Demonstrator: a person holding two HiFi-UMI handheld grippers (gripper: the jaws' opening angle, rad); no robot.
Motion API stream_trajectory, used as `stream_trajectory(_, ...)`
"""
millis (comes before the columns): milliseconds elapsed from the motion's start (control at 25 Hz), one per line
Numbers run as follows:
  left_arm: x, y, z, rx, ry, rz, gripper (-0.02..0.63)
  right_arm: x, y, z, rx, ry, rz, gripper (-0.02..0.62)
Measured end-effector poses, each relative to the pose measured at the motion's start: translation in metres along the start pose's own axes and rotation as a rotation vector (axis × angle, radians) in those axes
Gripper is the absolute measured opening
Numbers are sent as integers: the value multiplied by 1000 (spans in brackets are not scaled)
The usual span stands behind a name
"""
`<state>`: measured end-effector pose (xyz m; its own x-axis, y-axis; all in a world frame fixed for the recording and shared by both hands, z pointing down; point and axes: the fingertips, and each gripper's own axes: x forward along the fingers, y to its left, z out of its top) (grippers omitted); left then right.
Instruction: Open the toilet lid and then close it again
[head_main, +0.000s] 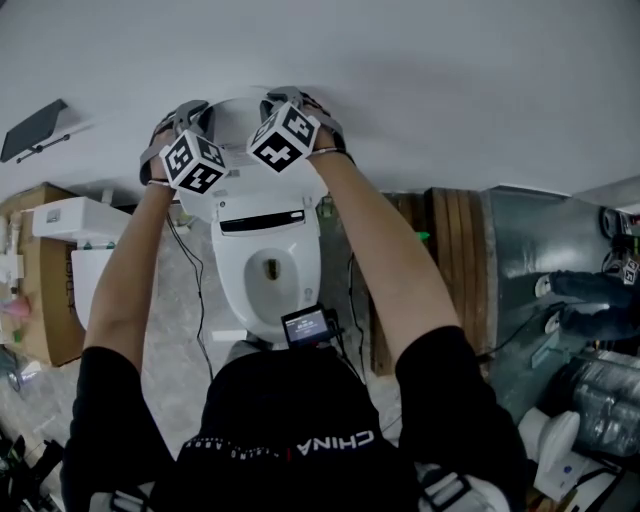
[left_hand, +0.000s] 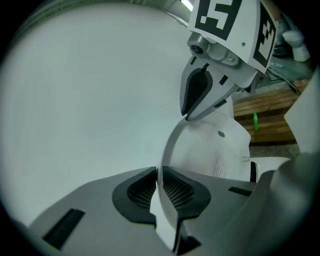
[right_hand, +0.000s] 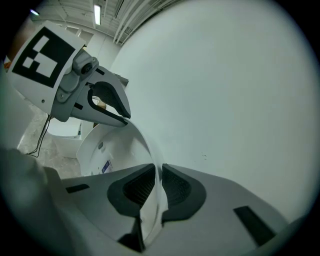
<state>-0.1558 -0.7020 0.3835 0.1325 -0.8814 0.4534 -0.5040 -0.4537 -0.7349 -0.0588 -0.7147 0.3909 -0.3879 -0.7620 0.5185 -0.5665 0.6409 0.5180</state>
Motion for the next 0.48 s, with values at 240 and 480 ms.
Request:
stream_trajectory(240,-14,-3,-5,27,29,-122,48,-5,4,-2,56,-19,43,49)
stream_trajectory(480,-37,-3,-14,43,29,-121,48,-14,11,-3,30,-7,97,82)
